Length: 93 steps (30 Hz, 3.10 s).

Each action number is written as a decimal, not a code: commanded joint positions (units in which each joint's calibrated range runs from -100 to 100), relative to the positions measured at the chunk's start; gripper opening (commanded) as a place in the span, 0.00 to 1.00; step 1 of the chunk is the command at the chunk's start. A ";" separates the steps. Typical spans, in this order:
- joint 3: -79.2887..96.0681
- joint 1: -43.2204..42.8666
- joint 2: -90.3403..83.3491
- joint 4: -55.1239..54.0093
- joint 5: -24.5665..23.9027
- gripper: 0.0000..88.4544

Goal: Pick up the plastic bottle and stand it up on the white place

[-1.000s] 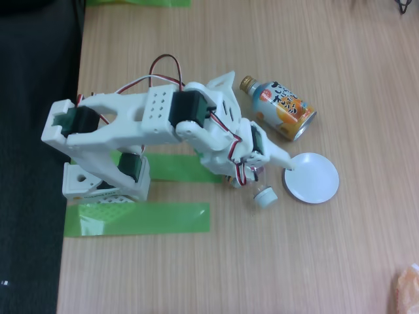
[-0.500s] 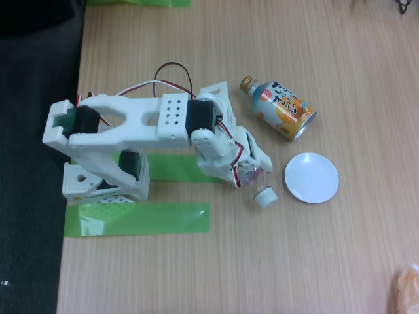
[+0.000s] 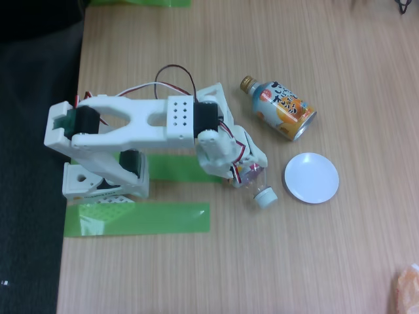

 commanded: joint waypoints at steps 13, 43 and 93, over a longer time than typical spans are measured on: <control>-5.46 0.79 11.10 -2.42 -0.15 0.29; -26.56 6.72 34.62 1.70 -0.04 0.29; -21.22 4.65 35.46 1.19 3.47 0.29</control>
